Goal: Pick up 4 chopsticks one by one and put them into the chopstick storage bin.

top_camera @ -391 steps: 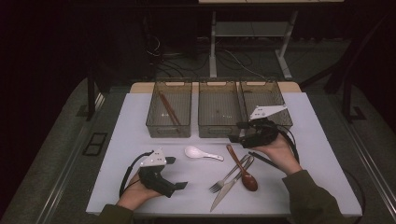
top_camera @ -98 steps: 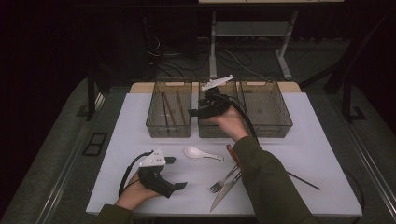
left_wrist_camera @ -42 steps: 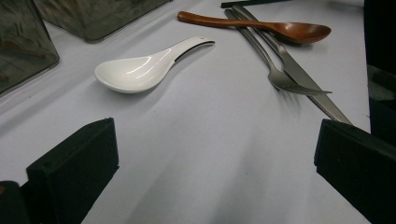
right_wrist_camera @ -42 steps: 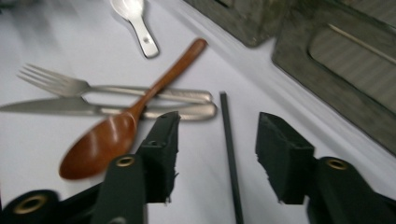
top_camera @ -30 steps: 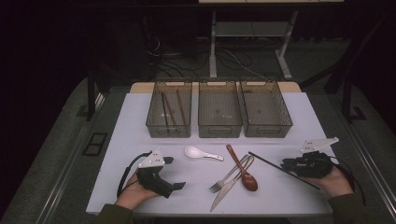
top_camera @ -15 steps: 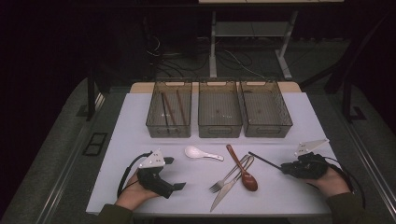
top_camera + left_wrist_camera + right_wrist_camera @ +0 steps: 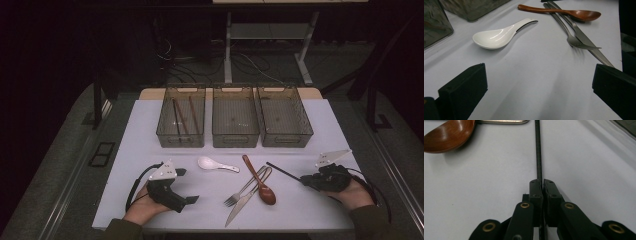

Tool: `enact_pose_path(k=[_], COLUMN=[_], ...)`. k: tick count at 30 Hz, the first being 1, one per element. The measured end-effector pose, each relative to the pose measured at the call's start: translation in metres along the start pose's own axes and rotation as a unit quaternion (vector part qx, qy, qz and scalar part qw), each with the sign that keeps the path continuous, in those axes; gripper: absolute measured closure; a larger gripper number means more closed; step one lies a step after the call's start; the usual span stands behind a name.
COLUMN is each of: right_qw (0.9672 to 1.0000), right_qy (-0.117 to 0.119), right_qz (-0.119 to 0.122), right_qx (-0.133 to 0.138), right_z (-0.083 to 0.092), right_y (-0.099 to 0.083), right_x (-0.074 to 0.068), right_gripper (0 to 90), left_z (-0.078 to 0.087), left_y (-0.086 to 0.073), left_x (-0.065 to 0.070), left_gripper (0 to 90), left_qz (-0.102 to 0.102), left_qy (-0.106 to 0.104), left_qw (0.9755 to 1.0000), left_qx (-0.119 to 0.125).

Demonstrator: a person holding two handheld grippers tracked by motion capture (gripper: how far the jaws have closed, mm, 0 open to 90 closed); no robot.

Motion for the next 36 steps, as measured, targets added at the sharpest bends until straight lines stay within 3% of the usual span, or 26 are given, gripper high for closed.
enact_pose_path(k=[19,36], right_qw=[0.9998,0.9984], right_qy=[0.011,0.019], right_qz=[-0.01,-0.008], right_qx=[0.014,0.053], right_z=[0.005,0.017], right_y=[0.001,0.011], right_x=[0.001,-0.002], right_gripper=[86.2,86.3], left_z=[0.0,0.0], left_y=[0.0,0.0], left_x=[0.001,0.0], left_gripper=[0.0,0.0], left_qz=[0.0,-0.001], left_qy=[0.0,0.0], left_qw=[1.0,1.0], left_qx=[0.0,-0.001])
Point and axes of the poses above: each handheld gripper's, and its own axes: z roughly backward along the jaws, y roughly out of its top, x roughly to its right, the point moved 6 cm from there along -z, roughly forward along the jaws, and after that the axes turned 1 degree about -x, right-handed, at the moved point
